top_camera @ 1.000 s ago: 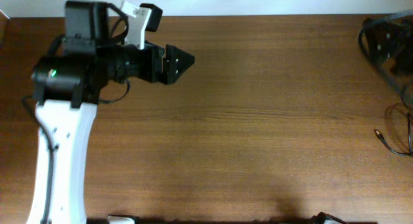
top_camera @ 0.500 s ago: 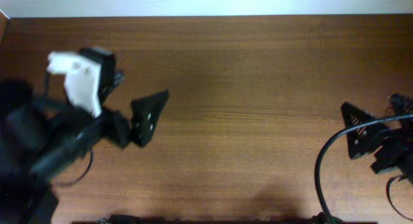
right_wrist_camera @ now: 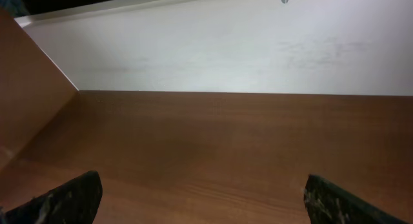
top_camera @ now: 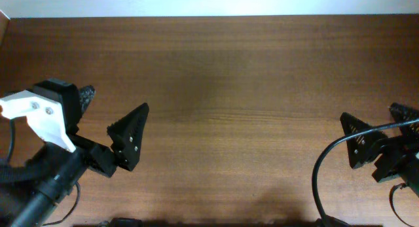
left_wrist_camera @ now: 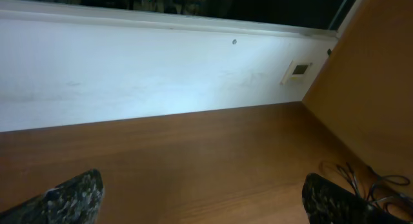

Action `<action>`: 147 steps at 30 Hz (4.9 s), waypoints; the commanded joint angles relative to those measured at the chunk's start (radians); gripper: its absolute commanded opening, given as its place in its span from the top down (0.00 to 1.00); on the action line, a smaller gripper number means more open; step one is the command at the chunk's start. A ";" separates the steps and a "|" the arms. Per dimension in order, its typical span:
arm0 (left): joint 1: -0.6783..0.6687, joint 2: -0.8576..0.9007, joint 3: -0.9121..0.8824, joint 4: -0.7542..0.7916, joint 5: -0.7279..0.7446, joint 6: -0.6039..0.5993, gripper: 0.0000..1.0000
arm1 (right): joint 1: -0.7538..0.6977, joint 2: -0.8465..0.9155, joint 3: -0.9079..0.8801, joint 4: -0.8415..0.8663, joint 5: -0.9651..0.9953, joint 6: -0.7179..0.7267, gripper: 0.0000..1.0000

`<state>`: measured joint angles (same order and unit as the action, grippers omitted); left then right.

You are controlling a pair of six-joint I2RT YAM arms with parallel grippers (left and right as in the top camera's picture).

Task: Untangle cables

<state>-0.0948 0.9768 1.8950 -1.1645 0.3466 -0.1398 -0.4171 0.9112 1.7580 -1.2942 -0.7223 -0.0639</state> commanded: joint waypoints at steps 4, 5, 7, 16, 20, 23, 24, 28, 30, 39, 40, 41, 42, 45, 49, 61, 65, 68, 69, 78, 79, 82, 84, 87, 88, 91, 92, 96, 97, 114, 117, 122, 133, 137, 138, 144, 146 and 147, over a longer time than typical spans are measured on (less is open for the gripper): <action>0.000 -0.002 -0.003 -0.005 -0.011 -0.009 0.01 | 0.005 -0.006 0.004 -0.001 0.002 -0.011 0.01; 0.000 -0.002 -0.003 -0.004 -0.012 -0.009 0.01 | 0.005 -0.006 0.004 -0.001 0.002 -0.011 0.01; 0.000 -0.002 -0.003 0.006 -0.015 -0.009 0.01 | 0.005 -0.006 0.004 0.000 0.002 -0.011 0.01; 0.000 -0.002 -0.003 -0.076 -0.014 -0.009 0.01 | 0.005 -0.006 0.004 0.000 0.002 -0.011 0.02; 0.000 -0.002 -0.003 -0.297 -0.014 -0.009 0.01 | 0.005 -0.006 0.004 0.000 0.002 -0.010 0.01; 0.000 -0.002 -0.003 -0.495 -0.014 -0.009 0.01 | 0.005 -0.006 0.004 -0.001 0.002 -0.011 0.01; -0.001 -0.006 -0.008 -0.519 -0.006 -0.009 0.00 | 0.005 -0.006 0.004 -0.001 0.002 -0.010 0.01; 0.000 -0.006 -0.010 -0.523 -0.011 -0.009 0.01 | 0.005 -0.006 0.004 -0.001 0.002 -0.011 0.01; -0.001 -0.006 -0.010 -0.518 0.010 -0.010 0.02 | 0.005 -0.006 0.004 0.000 0.002 -0.011 0.01; 0.000 -0.144 -0.132 -0.042 -0.109 -0.008 0.01 | 0.005 -0.006 0.004 -0.001 0.002 -0.011 0.01; 0.000 -0.192 -0.183 0.013 -0.109 -0.008 0.01 | 0.005 -0.006 0.004 0.000 0.002 -0.010 0.01; 0.000 -0.247 -0.251 0.084 -0.109 0.000 0.01 | 0.005 -0.006 0.004 0.000 0.002 -0.010 0.01; 0.000 -0.279 -0.293 0.130 -0.109 0.014 0.01 | 0.005 -0.006 0.004 -0.001 0.002 -0.011 0.01; 0.000 -0.398 -0.476 0.343 -0.108 0.082 0.01 | 0.005 -0.006 0.004 0.000 0.002 -0.011 0.01; 0.000 -0.523 -0.734 0.595 -0.108 0.172 0.01 | 0.005 -0.006 0.004 0.000 0.002 -0.011 0.01; 0.000 -0.682 -1.257 1.220 -0.140 0.225 0.01 | 0.005 -0.006 0.004 -0.001 0.002 -0.010 0.01; 0.000 -0.720 -1.319 1.239 -0.179 0.225 0.01 | 0.005 -0.006 0.004 0.000 0.002 -0.011 0.01; 0.000 -0.758 -1.355 1.233 -0.191 0.225 0.01 | 0.005 -0.006 0.004 -0.001 0.002 -0.010 0.01; 0.000 -0.772 -1.370 1.232 -0.203 0.225 0.01 | 0.005 -0.006 0.004 0.000 0.002 -0.010 0.01; 0.000 -0.959 -1.585 1.243 -0.381 0.225 0.01 | 0.005 -0.006 0.004 0.000 0.002 -0.010 0.01; 0.000 -0.973 -1.606 1.243 -0.405 0.225 0.01 | 0.005 -0.006 0.004 0.000 0.002 -0.010 0.01; 0.007 -0.971 -1.680 1.272 -0.503 0.225 0.01 | 0.005 -0.006 0.004 0.000 0.002 -0.011 0.01; 0.024 -0.971 -1.712 1.286 -0.523 0.224 0.01 | 0.005 -0.006 0.004 0.000 0.002 -0.010 0.01; 0.051 -0.971 -1.749 1.287 -0.523 0.224 0.01 | 0.005 -0.006 0.004 -0.001 0.002 -0.011 0.01; 0.055 -0.971 -1.759 1.288 -0.523 0.224 0.01 | 0.005 -0.006 0.004 0.000 0.002 -0.010 0.01; 0.057 -0.971 -1.790 1.286 -0.529 0.225 0.01 | 0.005 -0.006 0.004 0.000 0.002 -0.010 0.01; 0.057 -0.971 -1.800 1.287 -0.531 0.225 0.01 | 0.005 -0.006 0.004 0.000 0.002 -0.010 0.01; 0.057 -0.972 -1.862 1.287 -0.535 0.224 0.01 | 0.005 -0.006 0.004 0.000 0.002 -0.010 0.01; 0.057 -0.972 -1.880 1.287 -0.536 0.225 0.01 | 0.005 -0.006 0.004 0.000 0.002 -0.010 0.01; 0.077 -0.972 -1.886 1.095 -0.482 0.266 0.01 | 0.005 -0.006 0.004 -0.001 0.002 -0.010 0.01; 0.077 -0.971 -1.886 1.095 -0.482 0.265 0.01 | 0.005 -0.006 0.004 0.000 0.002 -0.010 0.01; 0.077 -0.971 -1.886 1.095 -0.482 0.265 0.01 | 0.005 -0.006 0.004 0.000 0.002 -0.010 0.01; 0.077 -0.971 -1.886 1.095 -0.482 0.265 0.01 | 0.005 -0.006 0.004 -0.001 0.002 -0.010 0.01; 0.077 -0.971 -1.886 1.095 -0.482 0.265 0.01 | 0.005 -0.006 0.004 -0.001 0.002 -0.011 0.01; 0.077 -0.971 -1.886 1.095 -0.482 0.265 0.01 | 0.005 -0.006 0.004 0.000 0.002 -0.011 0.01; 0.077 -0.971 -1.886 1.095 -0.482 0.265 0.01 | 0.005 -0.006 0.004 -0.001 0.021 -0.011 0.01; 0.077 -0.971 -1.886 1.095 -0.482 0.265 0.01 | 0.005 -0.003 0.004 -0.001 0.021 -0.011 0.01; 0.077 -0.971 -1.886 1.095 -0.482 0.265 0.01 | 0.005 0.004 0.004 -0.001 0.021 -0.011 0.01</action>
<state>-0.0246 0.0139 0.0105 -0.0639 -0.1463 0.1127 -0.4171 0.9104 1.7580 -1.2949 -0.7151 -0.0643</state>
